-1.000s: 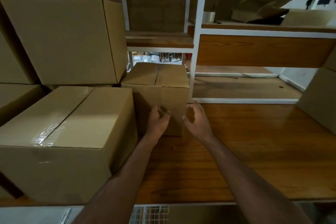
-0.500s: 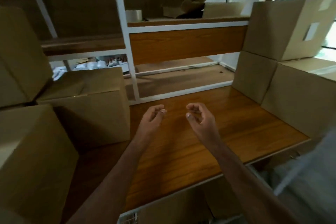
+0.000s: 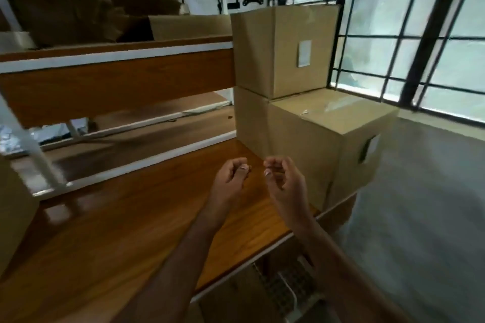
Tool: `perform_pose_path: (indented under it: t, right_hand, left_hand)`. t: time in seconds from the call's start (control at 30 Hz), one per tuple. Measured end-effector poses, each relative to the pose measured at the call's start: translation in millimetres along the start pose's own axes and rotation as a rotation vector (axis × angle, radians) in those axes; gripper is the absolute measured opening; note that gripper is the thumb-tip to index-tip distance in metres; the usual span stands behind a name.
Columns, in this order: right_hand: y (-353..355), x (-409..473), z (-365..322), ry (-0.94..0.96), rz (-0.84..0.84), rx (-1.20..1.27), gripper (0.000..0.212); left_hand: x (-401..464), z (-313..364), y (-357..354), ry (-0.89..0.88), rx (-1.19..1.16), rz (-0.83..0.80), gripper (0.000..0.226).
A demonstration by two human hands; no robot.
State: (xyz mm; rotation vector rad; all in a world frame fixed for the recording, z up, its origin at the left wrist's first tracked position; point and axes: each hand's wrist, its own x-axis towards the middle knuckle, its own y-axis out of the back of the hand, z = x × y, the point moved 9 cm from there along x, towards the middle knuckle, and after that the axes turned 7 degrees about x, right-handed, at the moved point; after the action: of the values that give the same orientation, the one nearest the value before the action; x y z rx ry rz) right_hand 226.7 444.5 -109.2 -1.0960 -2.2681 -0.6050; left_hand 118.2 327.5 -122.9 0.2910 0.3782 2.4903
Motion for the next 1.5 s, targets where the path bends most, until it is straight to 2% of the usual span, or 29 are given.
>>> perform_pose_path:
  t: [0.1, 0.27, 0.37, 0.5, 0.6, 0.87, 1.1, 1.3, 1.5]
  right_hand:
    - [57.1, 16.8, 10.8, 0.066, 0.085, -0.073, 0.016]
    - [138.6, 47.6, 19.9, 0.119, 0.227, -0.036, 0.024]
    - [174.7, 61.4, 36.6, 0.112, 0.3, -0.042, 0.031]
    - [188.2, 80.8, 59.5, 0.117, 0.247, -0.11, 0.035]
    - [187.9, 91.9, 71.4, 0.117, 0.199, -0.2, 0.034]
    - [176.2, 96.7, 84.4, 0.092, 0.239, -0.193, 0.029]
    - [152.8, 94.6, 76.0, 0.219, 0.176, -0.148, 0.03]
    - [170.9, 89.1, 83.4, 0.236, 0.331, -0.244, 0.029]
    - [203.5, 86.6, 100.3, 0.169, 0.473, -0.4, 0.03]
  left_hand:
    - [19.8, 26.7, -61.0, -0.034, -0.002, -0.019, 0.03]
    - [33.4, 61.0, -121.6, -0.126, -0.01, 0.018, 0.038]
    - [39.5, 74.3, -145.0, -0.226, 0.107, 0.081, 0.047]
    - [50.4, 88.7, -175.3, -0.3, 0.254, 0.101, 0.064]
    - [57.5, 93.5, -190.8, -0.314, 0.339, 0.105, 0.064]
    - [72.3, 101.6, -184.7, -0.383, 0.482, 0.145, 0.057]
    - [66.1, 86.3, -150.6, -0.465, 0.425, 0.26, 0.046]
    - [57.0, 80.0, -143.5, -0.509, 0.4, 0.351, 0.046]
    - [44.7, 65.0, -129.1, -0.522, 0.238, 0.481, 0.041]
